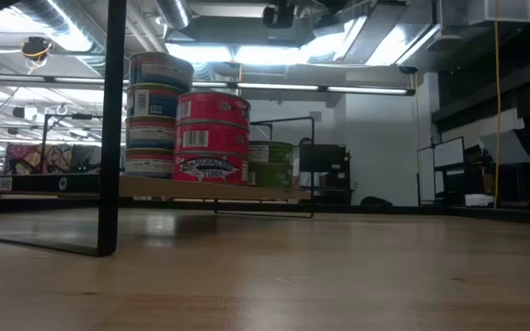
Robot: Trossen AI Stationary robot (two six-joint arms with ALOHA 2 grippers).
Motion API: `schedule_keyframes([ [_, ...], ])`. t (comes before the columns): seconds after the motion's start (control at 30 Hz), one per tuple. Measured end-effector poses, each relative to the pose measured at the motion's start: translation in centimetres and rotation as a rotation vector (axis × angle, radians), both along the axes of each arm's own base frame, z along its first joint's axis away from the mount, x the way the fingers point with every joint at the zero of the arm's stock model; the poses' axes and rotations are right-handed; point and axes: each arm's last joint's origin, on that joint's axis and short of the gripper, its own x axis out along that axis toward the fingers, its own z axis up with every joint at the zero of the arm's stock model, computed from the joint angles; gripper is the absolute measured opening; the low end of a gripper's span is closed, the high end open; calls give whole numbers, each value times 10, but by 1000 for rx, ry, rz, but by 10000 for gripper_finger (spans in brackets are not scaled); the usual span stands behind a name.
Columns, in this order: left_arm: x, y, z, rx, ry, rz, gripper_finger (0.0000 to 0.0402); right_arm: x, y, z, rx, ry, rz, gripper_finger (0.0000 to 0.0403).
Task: Stack canned seafood by type on shelf
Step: Stack the blue tuna can on top of the blue tuna can on the shelf
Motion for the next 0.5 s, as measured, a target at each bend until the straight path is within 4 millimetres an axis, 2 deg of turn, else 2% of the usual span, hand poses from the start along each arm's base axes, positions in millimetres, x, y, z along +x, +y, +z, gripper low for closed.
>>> schedule_keyframes([
  [0.27, 1, 3, 0, 6, 7, 11, 260, 0, 0, 0, 11, 11, 16, 202],
  [0.5, 1, 3, 0, 7, -6, 15, 208, 0, 0, 0, -1, -9, 25, 202],
])
